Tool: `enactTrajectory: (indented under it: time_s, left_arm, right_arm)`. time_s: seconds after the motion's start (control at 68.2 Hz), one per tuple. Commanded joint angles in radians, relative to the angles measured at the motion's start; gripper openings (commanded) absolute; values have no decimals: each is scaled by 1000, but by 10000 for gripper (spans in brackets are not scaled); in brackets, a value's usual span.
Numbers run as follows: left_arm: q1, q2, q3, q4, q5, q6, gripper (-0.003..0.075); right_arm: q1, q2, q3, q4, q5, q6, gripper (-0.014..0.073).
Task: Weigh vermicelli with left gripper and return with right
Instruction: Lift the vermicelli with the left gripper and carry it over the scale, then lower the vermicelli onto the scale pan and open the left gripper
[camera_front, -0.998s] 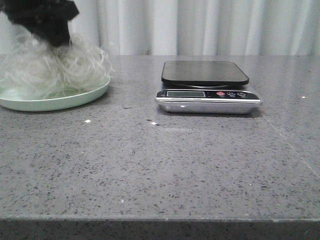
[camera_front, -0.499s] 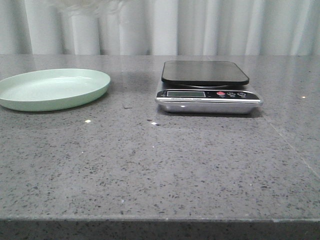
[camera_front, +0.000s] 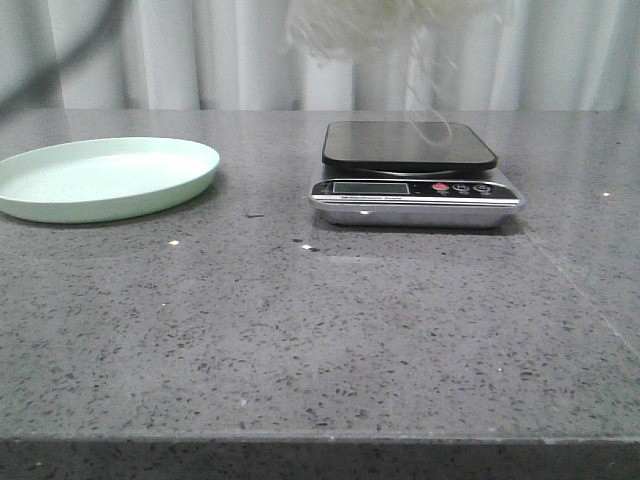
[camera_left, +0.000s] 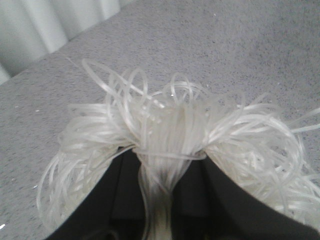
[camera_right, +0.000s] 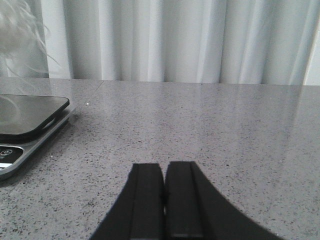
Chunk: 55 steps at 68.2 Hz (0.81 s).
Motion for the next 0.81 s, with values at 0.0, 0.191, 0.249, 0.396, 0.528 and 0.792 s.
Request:
enactTrajectory:
  time_s: [0.0, 0.191, 0.249, 0.396, 0.528, 0.792]
  left_arm:
    - [-19, -11, -38, 3, -119, 1, 145]
    - [-19, 49, -38, 5, -93, 1, 145]
    - [-19, 60, -38, 11, -85, 1, 145]
    - [-19, 84, -38, 34, -61, 1, 145]
    - [-19, 86, -38, 34, -41, 1, 153]
    - [-19, 86, -49, 36, 20, 1, 347]
  right_arm:
    - [-7, -16, -8, -3, -71, -6, 151]
    - [-7, -16, -8, -3, -71, -6, 151]
    - [-7, -16, -8, -3, -71, -6, 151]
    - [-7, -16, -8, -3, -71, -6, 151]
    - [-7, -16, -8, -3, -71, -6, 151]
    - [-7, -16, -8, -3, -72, -6, 151]
